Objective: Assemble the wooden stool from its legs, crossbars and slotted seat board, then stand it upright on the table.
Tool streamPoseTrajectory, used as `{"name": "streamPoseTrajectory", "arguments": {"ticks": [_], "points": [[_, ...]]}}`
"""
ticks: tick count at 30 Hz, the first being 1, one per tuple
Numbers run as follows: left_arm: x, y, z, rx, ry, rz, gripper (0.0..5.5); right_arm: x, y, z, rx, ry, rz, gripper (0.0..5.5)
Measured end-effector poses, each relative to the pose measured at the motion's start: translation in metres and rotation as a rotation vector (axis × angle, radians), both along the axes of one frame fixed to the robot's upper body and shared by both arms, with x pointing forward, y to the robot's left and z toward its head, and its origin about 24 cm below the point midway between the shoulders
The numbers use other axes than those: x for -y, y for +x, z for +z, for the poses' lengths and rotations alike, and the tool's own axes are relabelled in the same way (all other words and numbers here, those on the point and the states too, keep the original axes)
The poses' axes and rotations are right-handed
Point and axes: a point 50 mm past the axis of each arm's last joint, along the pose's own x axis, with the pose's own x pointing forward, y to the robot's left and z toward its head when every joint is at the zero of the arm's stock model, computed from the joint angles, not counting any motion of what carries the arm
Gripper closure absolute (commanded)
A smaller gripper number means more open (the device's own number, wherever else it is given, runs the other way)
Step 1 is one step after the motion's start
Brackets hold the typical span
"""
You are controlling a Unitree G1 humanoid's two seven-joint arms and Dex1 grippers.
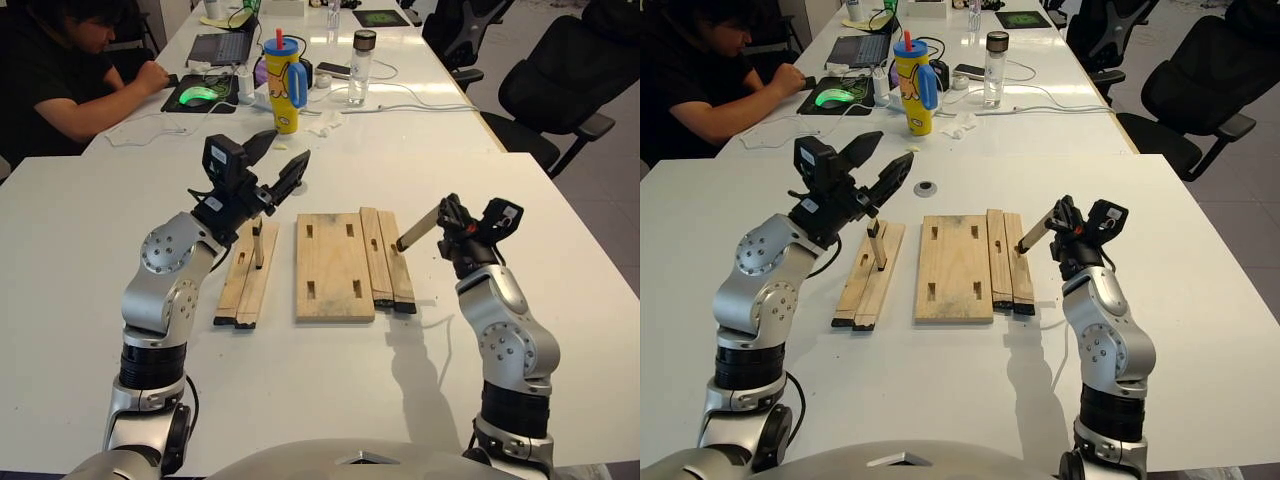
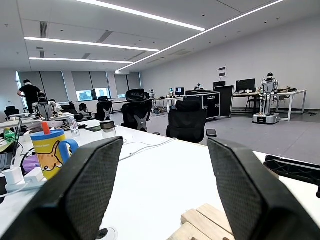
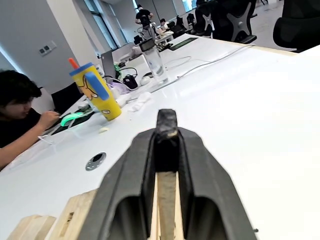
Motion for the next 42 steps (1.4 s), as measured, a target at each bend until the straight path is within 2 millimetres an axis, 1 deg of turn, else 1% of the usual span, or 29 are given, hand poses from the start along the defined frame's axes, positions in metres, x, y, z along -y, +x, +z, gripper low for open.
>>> {"name": "streamPoseTrajectory", "arguments": {"ticks": [4,12,17,22,31,36,38,42], "points": [[0.003,0.000,-0.001,-0.007,-0.001,-0.004,2.39,-0.002,0.005,-0.010,-0.039,0.012,-0.014,5.07],[0.003,0.000,-0.002,-0.011,0.002,-0.005,2.39,-0.003,0.015,-0.013,-0.036,0.026,0.004,5.07],[0.003,0.000,-0.002,-0.011,0.002,0.007,2.39,-0.003,0.017,-0.011,-0.036,-0.076,0.013,5.07],[0.003,0.001,-0.003,-0.013,0.004,0.015,2.39,-0.004,0.014,-0.013,-0.039,-0.118,0.016,5.07],[0.004,-0.002,-0.002,-0.010,0.008,0.035,2.39,-0.020,0.000,-0.020,-0.059,-0.251,0.045,5.07],[0.006,-0.005,-0.007,-0.029,0.002,0.043,2.39,-0.021,-0.001,-0.021,-0.059,-0.286,0.056,5.07],[0.007,-0.005,-0.008,-0.035,0.002,0.047,2.39,-0.022,0.000,-0.021,-0.059,-0.296,0.065,5.07],[0.007,-0.005,-0.009,-0.038,-0.003,0.058,2.39,-0.024,0.013,-0.020,-0.061,-0.336,0.093,5.07]]}}
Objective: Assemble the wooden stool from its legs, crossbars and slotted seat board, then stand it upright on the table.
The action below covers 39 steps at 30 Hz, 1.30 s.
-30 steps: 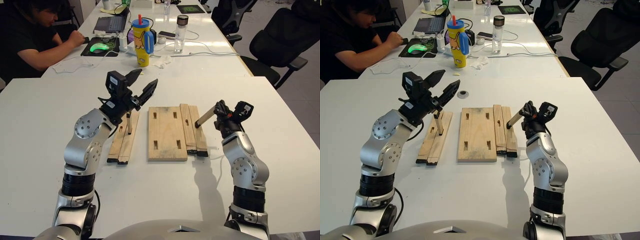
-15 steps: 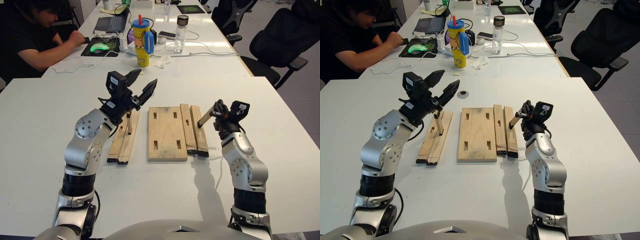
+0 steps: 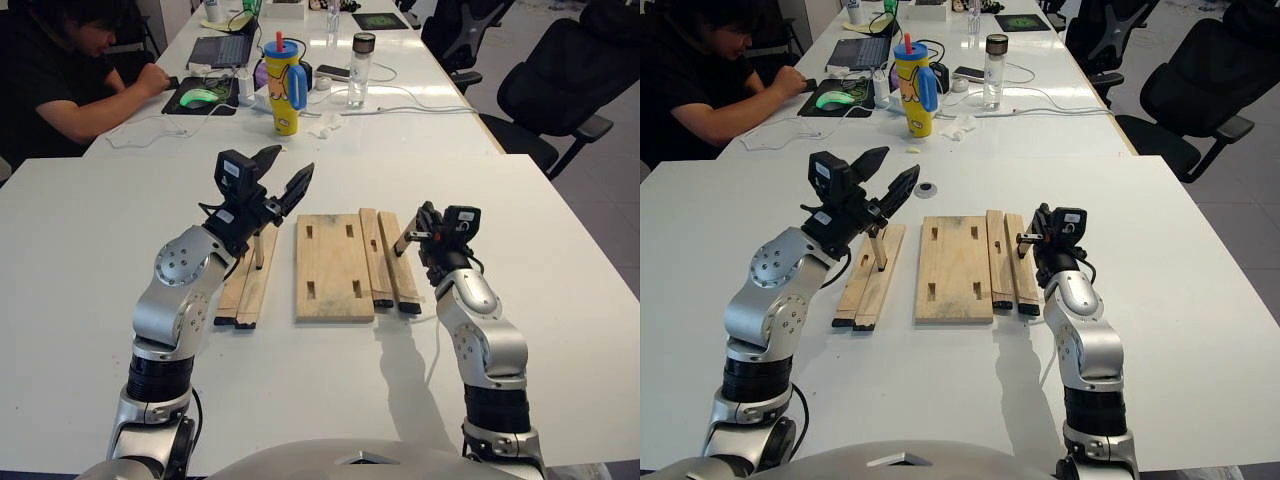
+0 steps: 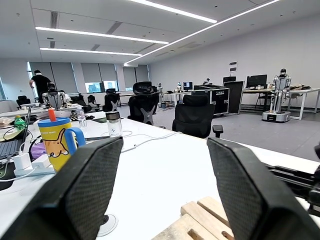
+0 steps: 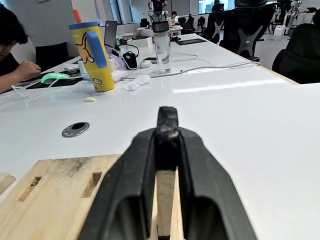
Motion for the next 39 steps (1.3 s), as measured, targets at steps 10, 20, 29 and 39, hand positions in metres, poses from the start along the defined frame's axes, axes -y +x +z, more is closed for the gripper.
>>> {"name": "streamPoseTrajectory", "arguments": {"ticks": [10,20,29,39], "points": [[0.001,0.000,0.000,-0.001,-0.008,0.006,2.39,0.000,-0.010,-0.007,0.037,-0.050,0.056,5.07],[0.000,0.002,-0.002,-0.009,-0.003,0.011,2.39,-0.001,-0.005,-0.009,0.030,-0.067,0.077,5.07],[0.000,0.002,-0.002,-0.003,0.000,0.029,2.39,0.004,-0.005,-0.032,-0.073,-0.036,0.093,5.08],[-0.001,0.002,-0.003,0.004,-0.004,0.036,2.39,-0.001,0.001,-0.004,0.059,-0.038,0.149,4.18]]}}
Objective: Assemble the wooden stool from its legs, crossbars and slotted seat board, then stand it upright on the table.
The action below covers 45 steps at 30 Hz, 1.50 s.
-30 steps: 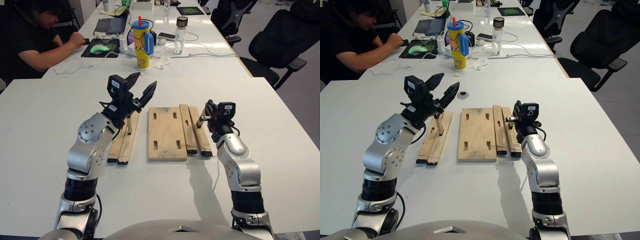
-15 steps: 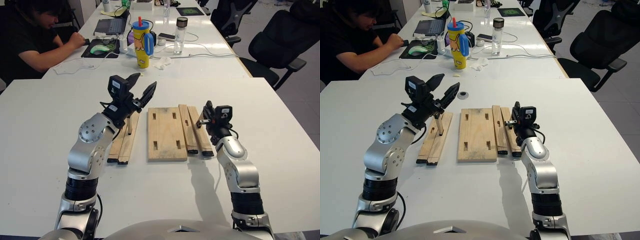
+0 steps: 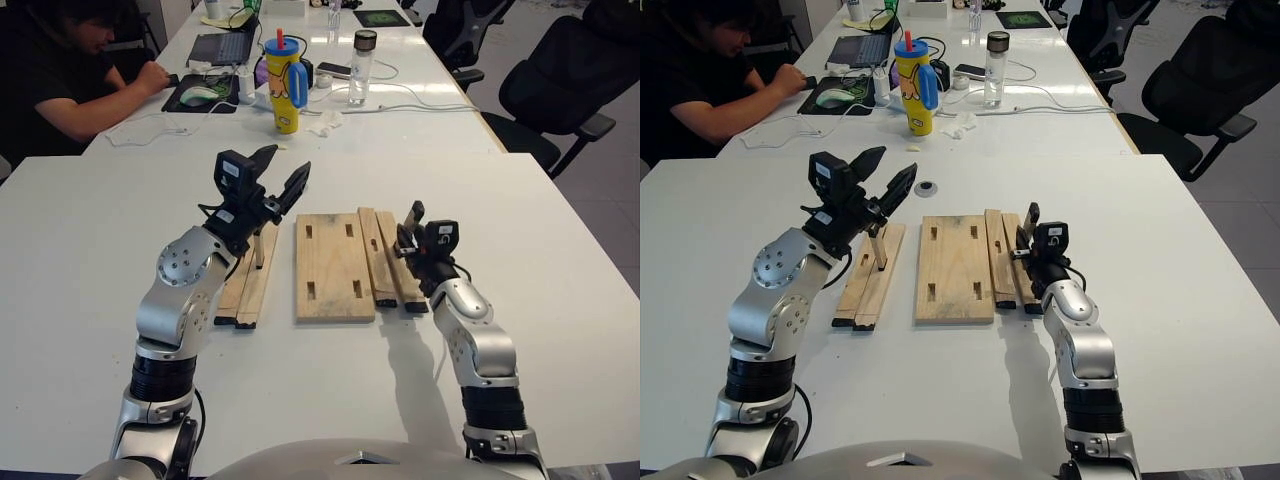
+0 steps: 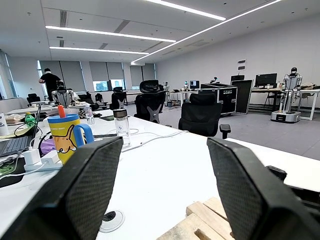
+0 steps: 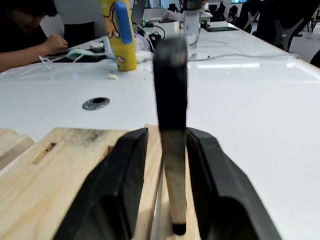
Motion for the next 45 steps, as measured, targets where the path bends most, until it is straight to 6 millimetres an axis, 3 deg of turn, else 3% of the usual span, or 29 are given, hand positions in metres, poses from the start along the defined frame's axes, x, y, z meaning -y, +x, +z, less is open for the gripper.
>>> {"name": "streamPoseTrajectory", "arguments": {"ticks": [5,11,15,18,20,21,22,25,32,35,38,40,45], "points": [[0.000,0.000,-0.002,-0.001,-0.006,0.003,2.39,0.004,0.008,0.032,0.110,-0.027,-0.014,4.18],[0.001,0.000,-0.002,0.005,-0.017,0.013,2.39,0.000,0.034,0.098,0.311,-0.075,-0.006,4.18],[0.002,0.001,-0.003,0.005,-0.018,0.019,2.39,-0.004,0.048,0.119,0.367,-0.068,0.010,4.18],[0.002,0.001,-0.004,0.000,-0.018,0.018,2.39,-0.004,0.051,0.115,0.363,-0.060,0.008,4.18],[0.002,0.001,-0.004,0.000,-0.019,0.018,2.39,-0.003,0.058,0.084,0.228,-0.067,-0.006,4.18],[0.002,0.002,-0.004,-0.001,-0.020,0.018,2.39,-0.002,0.058,0.050,0.082,-0.074,-0.011,4.18],[0.002,0.002,-0.004,-0.002,-0.021,0.019,2.39,-0.003,0.055,0.039,0.060,-0.059,-0.010,4.18],[0.003,0.002,-0.003,0.001,-0.025,0.014,2.39,-0.005,0.055,0.033,0.057,-0.051,-0.006,4.18],[0.017,-0.002,-0.003,0.004,-0.038,-0.028,2.39,0.006,0.061,0.040,0.107,-0.046,-0.040,4.18],[0.009,-0.008,0.005,0.101,-0.019,0.083,2.39,0.006,0.056,0.045,0.158,-0.037,-0.046,4.18],[-0.015,-0.028,0.025,0.271,-0.038,0.263,2.39,0.002,0.043,0.082,0.371,-0.017,-0.045,4.18],[-0.024,-0.039,0.018,0.264,-0.027,0.329,2.39,-0.001,0.036,0.101,0.457,-0.004,-0.034,4.18],[-0.025,-0.049,-0.016,0.090,0.044,0.354,2.39,-0.002,0.029,0.106,0.466,0.001,-0.041,4.18]]}}
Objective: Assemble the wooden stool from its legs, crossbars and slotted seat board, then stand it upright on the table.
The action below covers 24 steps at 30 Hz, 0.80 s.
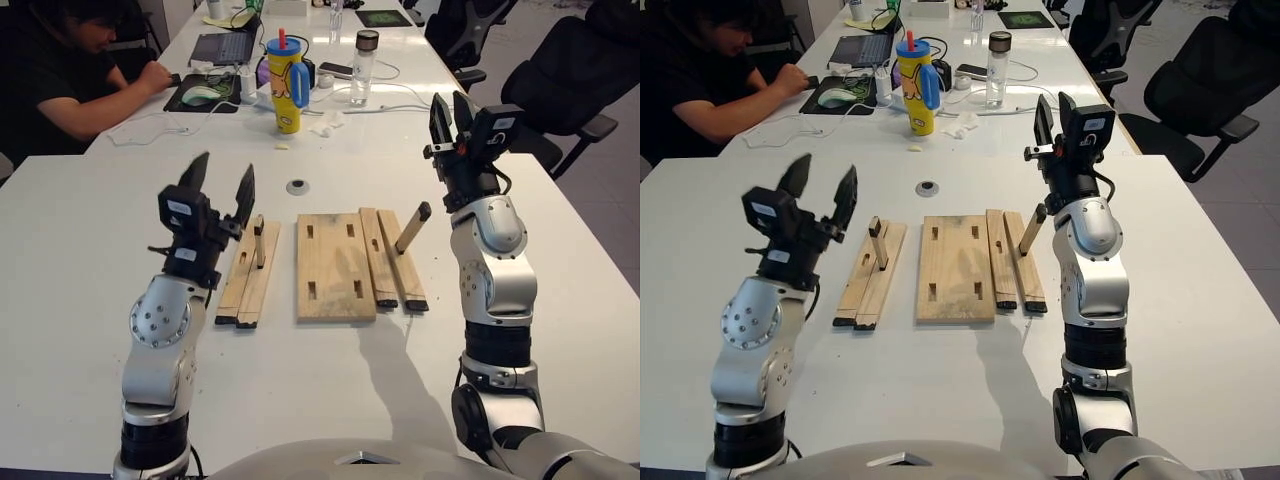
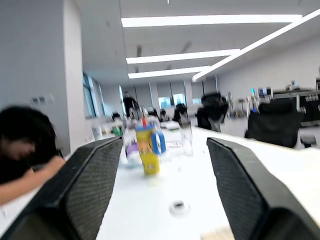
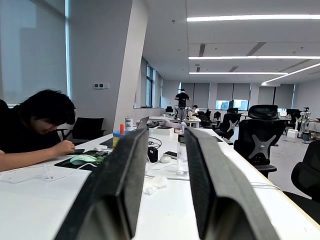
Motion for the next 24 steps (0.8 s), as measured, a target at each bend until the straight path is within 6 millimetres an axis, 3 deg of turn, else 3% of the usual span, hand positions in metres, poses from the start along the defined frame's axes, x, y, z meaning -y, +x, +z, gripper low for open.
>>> {"name": "streamPoseTrajectory", "arguments": {"ticks": [7,10,16,24], "points": [[0.002,0.014,-0.040,-0.245,0.090,0.035,2.39,-0.011,-0.005,-0.023,-0.117,0.018,0.030,4.18],[0.002,0.020,-0.062,-0.361,0.121,0.038,2.87,-0.015,-0.005,-0.025,-0.128,0.025,0.042,4.15],[0.010,0.023,-0.065,-0.384,0.172,0.004,3.68,-0.013,-0.002,-0.030,-0.155,0.024,0.039,4.15],[0.005,0.025,-0.062,-0.370,0.182,0.052,4.93,-0.010,0.001,-0.039,-0.224,0.004,0.017,4.15]]}}
